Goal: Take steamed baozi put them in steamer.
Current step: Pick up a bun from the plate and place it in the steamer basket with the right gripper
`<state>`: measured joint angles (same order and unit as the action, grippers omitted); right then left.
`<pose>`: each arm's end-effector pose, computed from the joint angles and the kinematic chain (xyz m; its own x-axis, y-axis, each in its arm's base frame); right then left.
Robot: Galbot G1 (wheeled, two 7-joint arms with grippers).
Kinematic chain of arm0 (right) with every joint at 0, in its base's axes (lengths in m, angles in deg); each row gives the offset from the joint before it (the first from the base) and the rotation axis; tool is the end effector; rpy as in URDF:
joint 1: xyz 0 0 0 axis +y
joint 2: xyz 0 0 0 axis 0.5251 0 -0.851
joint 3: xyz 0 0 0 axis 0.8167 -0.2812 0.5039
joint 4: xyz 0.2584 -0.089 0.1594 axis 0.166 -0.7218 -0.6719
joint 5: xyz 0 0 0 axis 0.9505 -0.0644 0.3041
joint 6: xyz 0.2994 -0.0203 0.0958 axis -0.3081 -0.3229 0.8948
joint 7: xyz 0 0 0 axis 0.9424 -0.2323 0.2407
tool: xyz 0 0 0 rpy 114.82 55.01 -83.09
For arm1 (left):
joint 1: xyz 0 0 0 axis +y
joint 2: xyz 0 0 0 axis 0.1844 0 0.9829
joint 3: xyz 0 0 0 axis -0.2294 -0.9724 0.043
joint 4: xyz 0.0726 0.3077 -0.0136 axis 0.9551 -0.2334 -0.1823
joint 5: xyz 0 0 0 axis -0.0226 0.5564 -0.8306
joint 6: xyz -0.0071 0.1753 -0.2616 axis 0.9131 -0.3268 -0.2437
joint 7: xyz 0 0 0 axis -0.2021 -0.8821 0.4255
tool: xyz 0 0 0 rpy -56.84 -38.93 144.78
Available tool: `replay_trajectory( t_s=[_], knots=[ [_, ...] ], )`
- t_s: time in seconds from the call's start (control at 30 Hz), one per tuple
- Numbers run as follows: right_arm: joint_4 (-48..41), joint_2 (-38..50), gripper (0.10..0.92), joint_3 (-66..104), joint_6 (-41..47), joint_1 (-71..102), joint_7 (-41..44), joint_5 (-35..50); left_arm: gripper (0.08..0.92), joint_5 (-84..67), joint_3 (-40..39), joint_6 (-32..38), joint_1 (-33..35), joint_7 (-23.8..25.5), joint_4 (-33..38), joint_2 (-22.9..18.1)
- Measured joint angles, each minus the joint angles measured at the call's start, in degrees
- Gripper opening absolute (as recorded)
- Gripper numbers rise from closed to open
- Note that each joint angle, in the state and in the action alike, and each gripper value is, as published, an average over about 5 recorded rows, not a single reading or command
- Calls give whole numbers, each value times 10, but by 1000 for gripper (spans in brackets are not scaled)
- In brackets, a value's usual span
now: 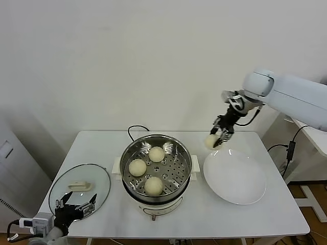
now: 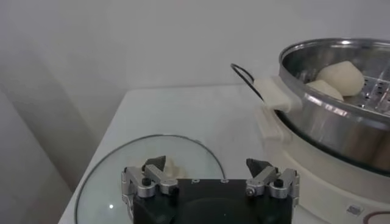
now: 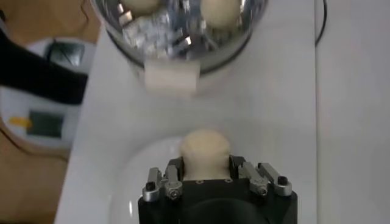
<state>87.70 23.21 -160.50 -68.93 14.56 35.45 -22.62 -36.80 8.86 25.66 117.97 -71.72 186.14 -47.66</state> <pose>0.5146 -0.0751 0.0079 -0.0026 -0.3485 0.9373 -0.9916 -0.1204 -0.0476 0.1345 0.0844 -0.2082 -0.8671 0.0329 0.4970 0.0670 0.9965 0.0508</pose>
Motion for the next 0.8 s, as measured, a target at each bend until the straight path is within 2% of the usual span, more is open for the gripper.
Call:
replay_trajectory(
  t_s=[0.37,0.8],
  knots=[
    [33,-72,467,-36,51,-28,-47,82,823,0,1,2,0,0,2,0],
    [65,-136,467,-54,88,-14,-103,85,823,0,3,2,0,0,5,1]
  ],
)
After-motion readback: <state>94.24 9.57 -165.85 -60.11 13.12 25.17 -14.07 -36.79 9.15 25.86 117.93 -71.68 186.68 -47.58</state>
